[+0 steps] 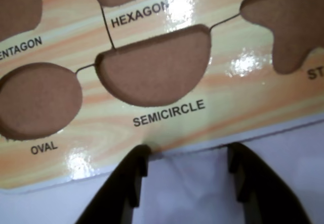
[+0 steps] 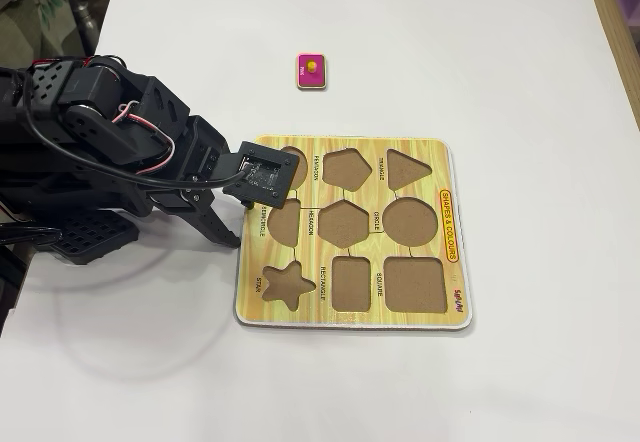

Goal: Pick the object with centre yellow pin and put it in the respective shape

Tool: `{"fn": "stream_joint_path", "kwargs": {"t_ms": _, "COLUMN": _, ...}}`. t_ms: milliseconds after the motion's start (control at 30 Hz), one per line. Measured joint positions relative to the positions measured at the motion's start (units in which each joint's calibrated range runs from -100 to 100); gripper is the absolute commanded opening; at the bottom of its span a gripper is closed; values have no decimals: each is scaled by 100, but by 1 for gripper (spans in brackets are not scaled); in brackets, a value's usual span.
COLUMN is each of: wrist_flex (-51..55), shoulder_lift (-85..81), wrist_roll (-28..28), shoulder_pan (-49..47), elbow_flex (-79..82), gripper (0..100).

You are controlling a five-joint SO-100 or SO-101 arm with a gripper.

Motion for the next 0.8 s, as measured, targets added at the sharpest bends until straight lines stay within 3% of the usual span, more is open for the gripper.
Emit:
{"fn": "stream_joint_path", "kwargs": {"t_ms": 600, "wrist_flex": 0, "shoulder_lift": 52, "wrist_roll": -5, "shoulder_pan": 9, "elbow_flex": -63, "gripper": 18}}
{"fn": "stream_joint_path", "kwargs": {"t_ms": 800, "wrist_flex": 43, "shoulder_lift": 1203, "wrist_roll": -5, "shoulder_pan": -37, "elbow_flex": -872, "gripper": 18}}
